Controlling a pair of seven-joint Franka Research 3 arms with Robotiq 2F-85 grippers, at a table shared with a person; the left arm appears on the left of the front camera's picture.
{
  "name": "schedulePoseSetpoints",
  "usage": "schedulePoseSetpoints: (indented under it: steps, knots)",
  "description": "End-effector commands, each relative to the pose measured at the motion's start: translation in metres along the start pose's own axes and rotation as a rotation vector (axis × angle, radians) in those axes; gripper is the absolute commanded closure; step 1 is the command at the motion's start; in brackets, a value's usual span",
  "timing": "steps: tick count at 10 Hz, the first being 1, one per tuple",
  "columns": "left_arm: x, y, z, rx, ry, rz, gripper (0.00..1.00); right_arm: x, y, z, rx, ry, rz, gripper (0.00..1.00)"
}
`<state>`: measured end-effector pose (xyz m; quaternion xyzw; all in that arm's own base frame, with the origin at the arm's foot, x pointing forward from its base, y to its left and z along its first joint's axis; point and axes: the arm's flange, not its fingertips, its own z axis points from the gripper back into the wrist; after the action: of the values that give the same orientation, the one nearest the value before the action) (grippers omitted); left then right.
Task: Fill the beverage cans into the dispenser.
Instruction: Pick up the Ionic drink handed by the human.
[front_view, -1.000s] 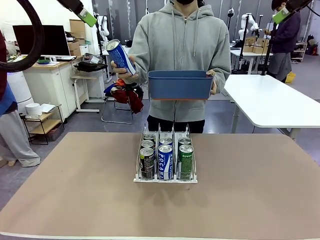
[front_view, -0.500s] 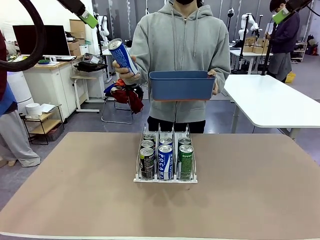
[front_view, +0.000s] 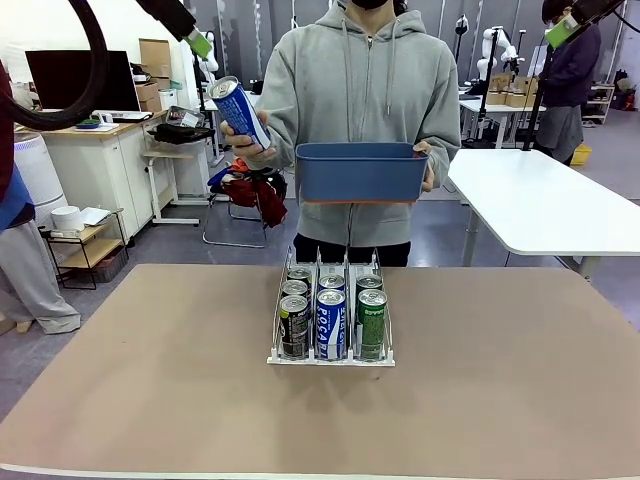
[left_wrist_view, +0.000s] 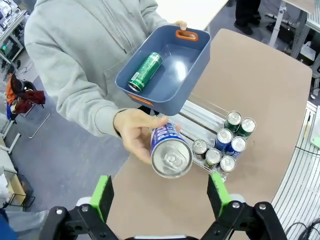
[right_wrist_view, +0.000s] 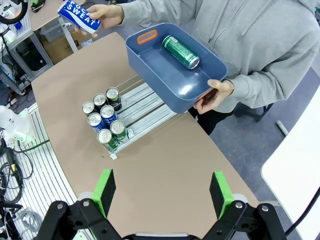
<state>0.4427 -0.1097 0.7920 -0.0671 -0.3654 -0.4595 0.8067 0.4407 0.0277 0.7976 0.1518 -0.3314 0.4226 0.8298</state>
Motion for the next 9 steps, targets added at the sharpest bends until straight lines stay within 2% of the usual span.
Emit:
schedulePoseSetpoints:
  steps: [1,9]
  knots:
    - [0.005,0.002,-0.009,-0.013,0.017,0.023,0.00,-0.001,0.001,0.000,0.006,-0.001,-0.012,0.00]
    - [0.001,-0.003,-0.053,0.004,0.031,0.058,0.00,-0.001,0.001,0.000,0.006,-0.001,-0.012,0.00]
